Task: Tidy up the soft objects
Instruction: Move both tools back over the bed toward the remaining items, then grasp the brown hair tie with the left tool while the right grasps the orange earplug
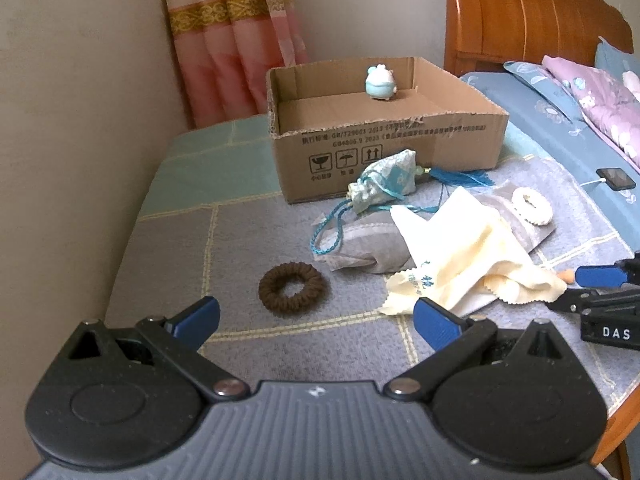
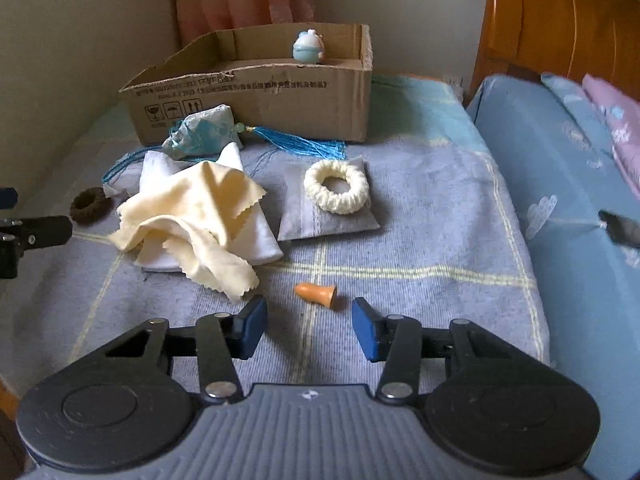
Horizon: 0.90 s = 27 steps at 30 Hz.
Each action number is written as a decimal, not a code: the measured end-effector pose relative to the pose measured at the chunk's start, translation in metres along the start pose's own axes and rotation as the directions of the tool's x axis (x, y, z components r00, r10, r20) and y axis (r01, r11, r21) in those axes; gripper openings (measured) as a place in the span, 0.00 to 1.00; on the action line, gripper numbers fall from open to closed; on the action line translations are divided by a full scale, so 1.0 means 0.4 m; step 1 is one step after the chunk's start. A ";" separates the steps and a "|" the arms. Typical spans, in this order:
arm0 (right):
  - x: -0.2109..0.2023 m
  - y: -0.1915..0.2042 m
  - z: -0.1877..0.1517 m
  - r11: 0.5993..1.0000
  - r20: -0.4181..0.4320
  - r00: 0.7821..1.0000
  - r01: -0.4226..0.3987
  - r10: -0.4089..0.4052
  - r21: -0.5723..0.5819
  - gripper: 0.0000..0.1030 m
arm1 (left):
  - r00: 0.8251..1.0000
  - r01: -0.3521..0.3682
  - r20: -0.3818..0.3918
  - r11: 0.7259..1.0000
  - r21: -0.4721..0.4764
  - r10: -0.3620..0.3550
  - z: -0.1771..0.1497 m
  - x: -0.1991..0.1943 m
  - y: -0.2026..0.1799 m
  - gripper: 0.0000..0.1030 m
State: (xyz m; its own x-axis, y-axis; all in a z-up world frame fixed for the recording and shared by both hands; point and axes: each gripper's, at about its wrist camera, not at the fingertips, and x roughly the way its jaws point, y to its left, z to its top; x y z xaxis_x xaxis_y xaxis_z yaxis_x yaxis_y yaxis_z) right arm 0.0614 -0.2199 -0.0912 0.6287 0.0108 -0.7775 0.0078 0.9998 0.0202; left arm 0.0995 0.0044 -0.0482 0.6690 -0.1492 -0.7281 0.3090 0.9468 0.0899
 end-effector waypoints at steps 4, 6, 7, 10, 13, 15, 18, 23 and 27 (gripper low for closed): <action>0.008 0.008 0.006 1.000 0.021 1.000 0.009 -0.009 0.005 0.45 | 1.000 -0.002 -0.013 1.000 0.003 0.002 0.000 0.016 0.004 0.99; 0.013 0.011 0.009 1.000 0.033 0.999 0.023 -0.023 0.000 0.32 | 1.000 -0.005 -0.023 1.000 0.004 0.005 0.000 0.028 0.007 0.99; 0.014 0.013 0.009 0.999 0.038 0.999 0.033 -0.033 -0.005 0.28 | 1.000 -0.006 -0.027 1.000 0.004 0.006 -0.001 0.033 0.009 0.99; 0.014 0.015 0.008 0.999 0.041 0.998 0.041 -0.041 -0.010 0.26 | 0.999 -0.009 -0.034 1.000 0.004 0.009 -0.003 0.050 0.019 0.99; 0.014 0.017 0.008 0.999 0.042 0.998 0.041 -0.040 -0.016 0.26 | 0.999 -0.015 -0.033 1.000 0.008 0.015 -0.003 0.066 0.028 0.99; 0.012 0.016 0.008 0.999 0.042 0.998 0.039 -0.038 -0.018 0.26 | 1.000 -0.010 -0.023 1.000 0.015 0.011 -0.003 0.074 0.034 0.99; 0.010 0.015 0.007 0.999 0.040 0.999 0.034 -0.034 -0.022 0.26 | 1.000 -0.018 -0.011 1.000 0.007 0.018 -0.007 0.090 0.048 0.97; 0.012 0.014 0.009 0.999 0.035 0.999 0.033 -0.032 -0.026 0.26 | 1.000 -0.005 -0.029 0.999 -0.043 0.003 -0.008 0.122 0.073 0.93; 0.013 0.015 0.009 0.999 0.035 0.999 0.034 -0.033 -0.030 0.26 | 0.998 0.033 -0.042 0.995 -0.098 -0.037 -0.004 0.148 0.080 0.75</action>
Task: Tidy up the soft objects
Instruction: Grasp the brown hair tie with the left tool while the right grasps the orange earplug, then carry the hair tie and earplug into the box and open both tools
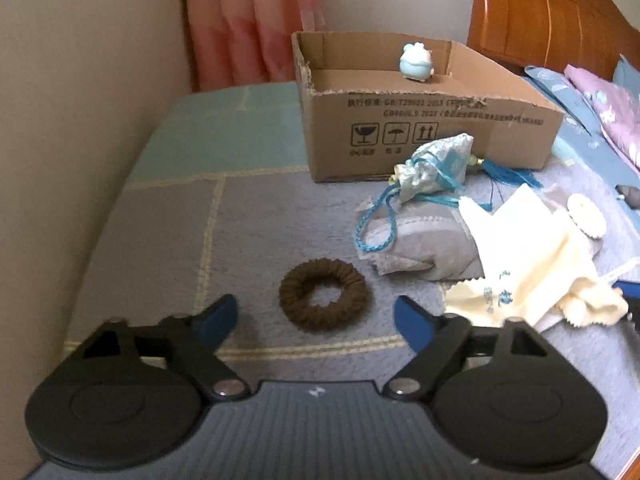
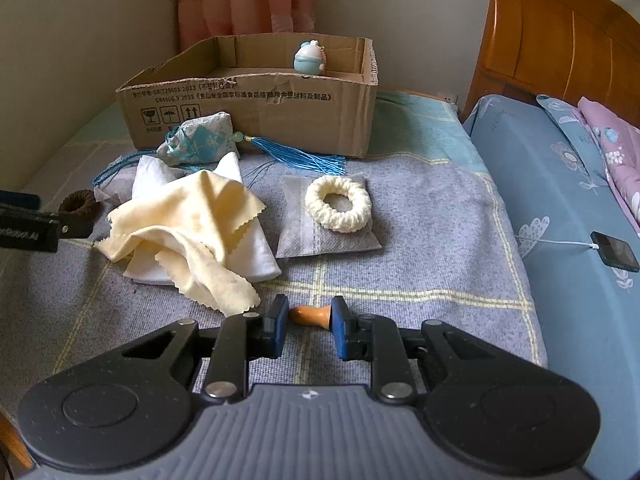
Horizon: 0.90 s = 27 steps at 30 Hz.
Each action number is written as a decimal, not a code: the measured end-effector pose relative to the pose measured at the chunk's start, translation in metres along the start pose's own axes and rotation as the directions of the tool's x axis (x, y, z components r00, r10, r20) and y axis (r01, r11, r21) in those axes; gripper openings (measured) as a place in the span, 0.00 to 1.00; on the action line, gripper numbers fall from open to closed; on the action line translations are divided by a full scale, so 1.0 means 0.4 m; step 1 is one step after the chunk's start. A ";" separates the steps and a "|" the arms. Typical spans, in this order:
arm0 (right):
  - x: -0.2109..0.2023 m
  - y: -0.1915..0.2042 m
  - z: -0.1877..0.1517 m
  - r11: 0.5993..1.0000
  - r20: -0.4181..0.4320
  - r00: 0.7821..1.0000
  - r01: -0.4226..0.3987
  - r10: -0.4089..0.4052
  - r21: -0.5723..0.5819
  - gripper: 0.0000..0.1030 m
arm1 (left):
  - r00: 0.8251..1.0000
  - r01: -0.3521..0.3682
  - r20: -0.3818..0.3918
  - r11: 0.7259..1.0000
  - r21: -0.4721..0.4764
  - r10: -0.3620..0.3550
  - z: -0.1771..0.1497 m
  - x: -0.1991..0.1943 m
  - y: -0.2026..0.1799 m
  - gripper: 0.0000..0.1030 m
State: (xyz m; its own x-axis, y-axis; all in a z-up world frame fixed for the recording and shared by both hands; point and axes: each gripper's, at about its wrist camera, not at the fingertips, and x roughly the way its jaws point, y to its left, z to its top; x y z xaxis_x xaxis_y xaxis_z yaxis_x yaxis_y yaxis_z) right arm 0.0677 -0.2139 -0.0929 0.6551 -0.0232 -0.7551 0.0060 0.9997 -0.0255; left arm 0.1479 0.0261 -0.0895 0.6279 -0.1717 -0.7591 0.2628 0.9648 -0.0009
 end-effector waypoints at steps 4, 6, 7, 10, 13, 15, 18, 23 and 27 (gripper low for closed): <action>0.001 -0.002 0.001 1.000 -0.001 1.000 -0.004 0.004 0.003 0.26 | 1.000 0.003 0.022 1.000 -0.021 -0.002 0.004 0.006 -0.007 0.59; 0.000 -0.002 0.001 1.000 -0.002 1.000 -0.004 0.004 0.001 0.26 | 1.000 0.002 0.031 1.000 -0.027 -0.001 0.006 0.006 -0.010 0.50; 0.000 -0.001 0.001 1.000 -0.002 1.000 -0.004 0.004 0.003 0.26 | 0.999 0.003 0.033 1.000 -0.026 -0.002 0.007 0.006 -0.011 0.45; -0.001 -0.001 0.001 1.000 -0.002 1.000 -0.004 0.004 0.000 0.26 | 1.000 0.004 0.030 1.000 -0.030 -0.003 0.012 0.006 -0.010 0.38; -0.001 -0.002 0.001 1.000 -0.003 1.000 -0.005 0.005 0.001 0.26 | 1.000 0.003 0.025 1.000 -0.029 -0.003 0.013 0.003 -0.007 0.33; -0.003 -0.004 0.001 1.000 -0.004 1.000 -0.007 0.007 0.002 0.26 | 1.000 0.006 0.022 1.000 -0.031 -0.005 0.015 -0.002 -0.004 0.32; -0.006 -0.004 0.002 1.000 -0.005 1.000 -0.010 0.010 -0.002 0.26 | 0.999 -0.001 0.034 1.000 -0.012 0.001 0.018 -0.020 -0.006 0.32; -0.030 -0.003 0.012 0.999 0.004 1.000 -0.010 0.010 -0.036 0.26 | 0.998 0.013 0.059 1.000 0.022 -0.014 0.028 -0.066 -0.008 0.32; -0.059 -0.006 0.032 0.996 0.027 1.000 0.001 0.002 -0.088 0.26 | 0.996 0.032 0.085 0.998 0.047 -0.035 0.040 -0.111 -0.011 0.32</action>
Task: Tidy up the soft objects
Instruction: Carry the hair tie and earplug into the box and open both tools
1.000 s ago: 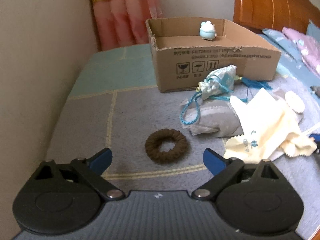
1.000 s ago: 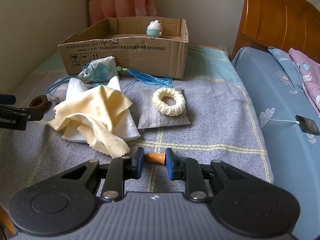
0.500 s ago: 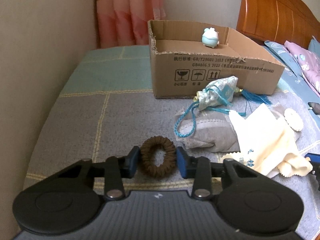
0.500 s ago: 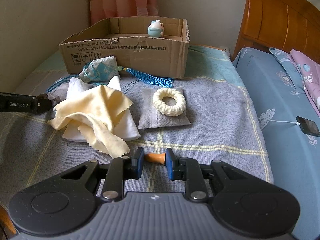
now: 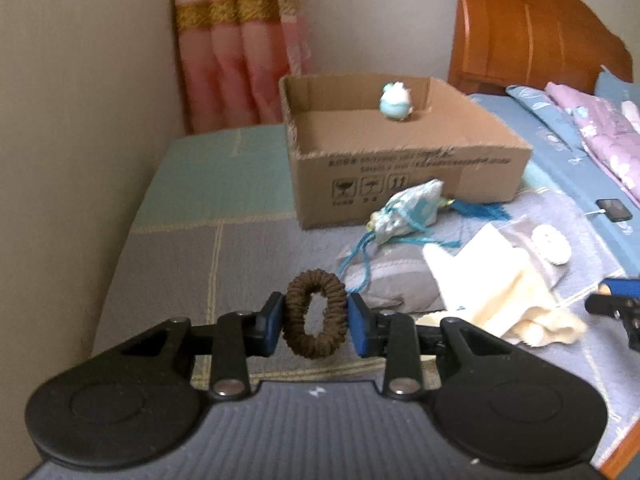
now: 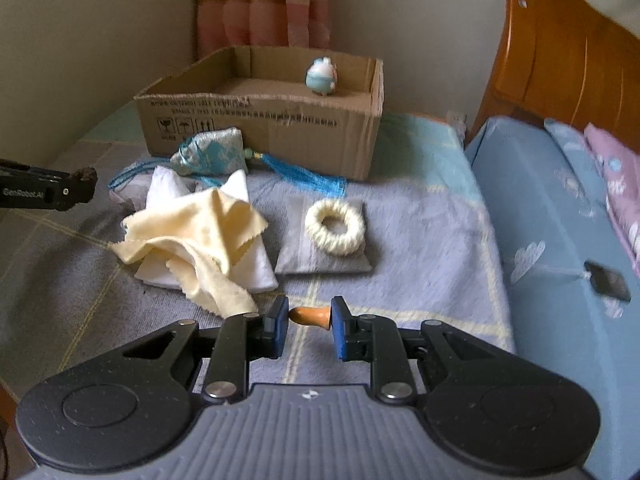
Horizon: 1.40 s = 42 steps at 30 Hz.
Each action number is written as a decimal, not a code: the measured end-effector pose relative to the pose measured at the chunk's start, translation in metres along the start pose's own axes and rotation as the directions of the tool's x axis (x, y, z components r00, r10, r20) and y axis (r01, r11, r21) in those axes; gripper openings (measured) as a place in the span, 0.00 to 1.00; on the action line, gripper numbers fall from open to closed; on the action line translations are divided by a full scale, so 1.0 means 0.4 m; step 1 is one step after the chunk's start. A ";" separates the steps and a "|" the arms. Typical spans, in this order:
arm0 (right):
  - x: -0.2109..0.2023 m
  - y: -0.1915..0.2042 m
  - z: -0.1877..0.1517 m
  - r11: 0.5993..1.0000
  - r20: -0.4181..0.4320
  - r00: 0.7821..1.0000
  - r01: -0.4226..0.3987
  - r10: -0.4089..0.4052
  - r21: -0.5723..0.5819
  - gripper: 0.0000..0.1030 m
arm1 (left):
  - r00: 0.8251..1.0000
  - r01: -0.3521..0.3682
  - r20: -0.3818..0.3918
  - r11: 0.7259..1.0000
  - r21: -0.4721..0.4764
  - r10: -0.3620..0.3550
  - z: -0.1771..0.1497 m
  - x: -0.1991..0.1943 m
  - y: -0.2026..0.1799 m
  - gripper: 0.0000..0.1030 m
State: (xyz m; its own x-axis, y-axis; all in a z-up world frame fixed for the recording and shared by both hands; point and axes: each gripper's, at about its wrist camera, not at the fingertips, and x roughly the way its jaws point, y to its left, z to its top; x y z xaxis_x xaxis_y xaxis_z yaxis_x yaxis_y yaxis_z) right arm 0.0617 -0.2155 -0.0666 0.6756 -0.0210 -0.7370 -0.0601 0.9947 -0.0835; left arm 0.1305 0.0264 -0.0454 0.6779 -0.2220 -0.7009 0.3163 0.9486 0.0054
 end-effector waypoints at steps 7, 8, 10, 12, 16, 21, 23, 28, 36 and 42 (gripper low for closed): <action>-0.049 -0.024 0.106 0.995 0.086 0.995 -0.041 0.048 -0.087 0.26 | 0.999 0.018 0.030 1.000 0.002 -0.018 0.024 -0.047 -0.003 0.32; -0.051 -0.026 0.131 0.994 0.103 0.993 -0.049 0.060 -0.102 0.26 | 0.999 0.021 0.030 1.000 -0.002 -0.021 0.026 -0.050 -0.004 0.32; -0.047 -0.028 0.183 0.990 0.136 0.987 -0.074 0.090 -0.120 0.26 | 0.999 0.019 0.036 1.000 -0.006 -0.019 0.028 -0.056 -0.006 0.32; -0.033 -0.033 0.244 0.986 0.171 0.979 -0.092 0.115 -0.138 0.26 | 0.999 0.016 0.037 1.000 -0.012 -0.016 0.031 -0.056 -0.010 0.32; 0.026 -0.034 0.357 0.983 0.212 0.971 -0.079 0.114 -0.166 0.26 | 0.999 0.019 0.035 1.000 -0.007 -0.019 0.037 -0.055 -0.018 0.32; 0.111 -0.019 0.440 0.984 0.177 0.979 -0.075 0.104 -0.160 0.78 | 0.999 0.014 0.043 1.000 -0.004 -0.014 0.048 -0.056 -0.023 0.32; 0.120 -0.014 0.441 0.984 0.183 0.977 -0.080 0.110 -0.161 0.91 | 0.999 0.012 0.044 1.000 0.004 -0.012 0.053 -0.054 -0.025 0.32; 0.101 -0.011 0.417 0.987 0.178 0.978 -0.083 0.107 -0.140 0.93 | 0.999 0.017 0.042 0.999 0.029 -0.018 0.075 -0.043 -0.032 0.32; 0.055 -0.011 0.354 0.988 0.078 0.988 -0.124 0.132 -0.094 1.00 | 0.997 0.050 0.060 0.995 0.092 -0.056 0.178 -0.011 -0.056 0.32; 0.024 0.002 0.303 0.990 0.081 0.992 -0.087 0.096 -0.114 1.00 | 0.992 0.090 0.076 0.985 0.145 -0.102 0.322 0.075 -0.102 0.32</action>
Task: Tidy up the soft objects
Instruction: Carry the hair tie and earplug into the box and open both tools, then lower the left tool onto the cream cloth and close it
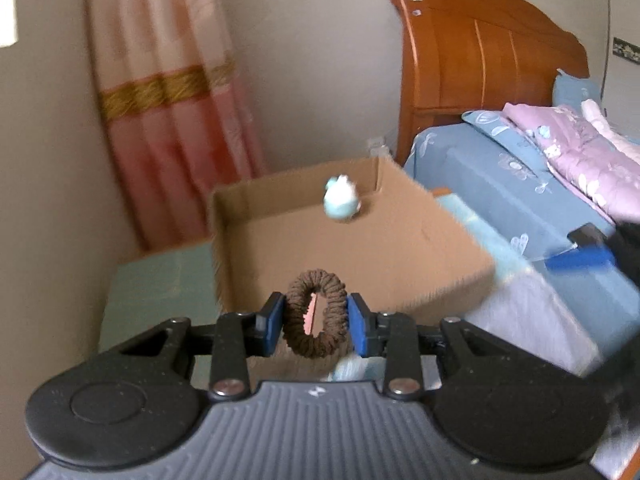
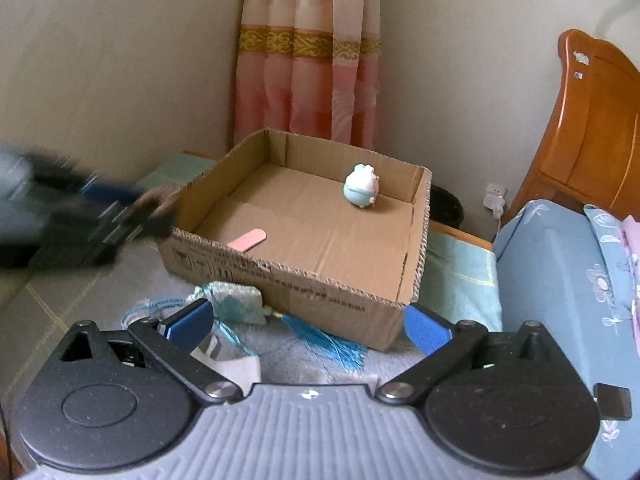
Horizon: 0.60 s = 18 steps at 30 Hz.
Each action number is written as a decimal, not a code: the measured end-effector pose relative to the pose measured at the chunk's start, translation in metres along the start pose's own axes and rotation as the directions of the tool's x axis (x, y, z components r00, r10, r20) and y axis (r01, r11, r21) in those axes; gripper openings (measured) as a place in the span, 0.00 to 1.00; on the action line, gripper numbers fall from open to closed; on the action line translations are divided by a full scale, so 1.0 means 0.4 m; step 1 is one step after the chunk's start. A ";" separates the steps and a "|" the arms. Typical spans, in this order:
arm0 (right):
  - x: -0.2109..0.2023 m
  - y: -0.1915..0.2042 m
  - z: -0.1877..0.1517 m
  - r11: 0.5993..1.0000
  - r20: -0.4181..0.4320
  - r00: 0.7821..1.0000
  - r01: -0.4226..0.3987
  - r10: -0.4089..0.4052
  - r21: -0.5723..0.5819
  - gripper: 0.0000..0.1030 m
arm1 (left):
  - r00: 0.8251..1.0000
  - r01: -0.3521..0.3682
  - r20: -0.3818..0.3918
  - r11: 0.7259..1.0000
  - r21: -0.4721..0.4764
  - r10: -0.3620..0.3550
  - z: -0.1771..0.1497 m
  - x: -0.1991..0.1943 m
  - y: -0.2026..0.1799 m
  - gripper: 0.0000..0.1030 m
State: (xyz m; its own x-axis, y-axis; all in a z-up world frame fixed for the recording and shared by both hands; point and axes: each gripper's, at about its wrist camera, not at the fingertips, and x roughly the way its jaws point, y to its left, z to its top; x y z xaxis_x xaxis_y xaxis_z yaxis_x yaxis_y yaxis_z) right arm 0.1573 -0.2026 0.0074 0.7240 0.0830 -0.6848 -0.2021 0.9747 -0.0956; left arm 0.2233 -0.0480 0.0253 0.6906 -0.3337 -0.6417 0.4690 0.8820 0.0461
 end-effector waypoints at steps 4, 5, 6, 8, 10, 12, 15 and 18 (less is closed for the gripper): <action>-0.012 -0.004 -0.015 1.000 -0.003 1.000 0.028 -0.028 -0.005 1.00 | 0.999 0.025 0.026 1.000 -0.004 -0.025 0.080 0.092 -0.017 0.56; -0.015 -0.008 -0.019 1.000 -0.004 1.000 0.028 -0.028 0.001 1.00 | 0.999 0.012 0.030 1.000 0.001 -0.012 0.091 0.110 -0.022 0.67; -0.018 -0.012 -0.024 1.000 -0.006 1.000 0.026 -0.026 0.009 1.00 | 0.999 -0.027 0.031 1.000 0.001 0.027 0.097 0.122 -0.029 0.85; -0.025 -0.020 -0.030 0.999 -0.005 1.000 0.025 -0.025 0.023 1.00 | 0.995 -0.089 0.037 0.996 -0.004 0.089 0.103 0.131 -0.035 0.89; -0.031 -0.025 -0.036 0.999 -0.005 1.000 0.030 -0.029 0.028 1.00 | 0.998 -0.052 0.017 0.999 -0.009 0.053 0.100 0.122 -0.024 0.90; -0.035 -0.031 -0.043 0.999 -0.006 0.999 0.033 -0.033 0.034 1.00 | 0.999 -0.037 0.005 0.999 -0.024 0.037 0.087 0.105 -0.016 0.93; -0.038 -0.039 -0.050 0.998 -0.009 1.000 0.028 -0.027 0.056 1.00 | 0.998 -0.054 -0.029 0.998 -0.031 0.053 0.065 0.075 -0.006 0.95; -0.045 -0.040 -0.058 0.996 -0.003 0.999 0.032 -0.032 0.081 1.00 | 0.997 -0.073 -0.024 0.997 -0.018 0.072 0.045 0.038 -0.004 0.95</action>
State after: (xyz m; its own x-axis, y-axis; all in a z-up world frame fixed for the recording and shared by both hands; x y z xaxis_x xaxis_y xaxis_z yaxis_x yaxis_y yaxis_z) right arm 0.1325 -0.2243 0.0045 0.7280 0.0510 -0.6837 -0.1246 0.9905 -0.0587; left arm 0.2429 -0.0606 0.0292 0.7093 -0.2611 -0.6547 0.4077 0.9097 0.0790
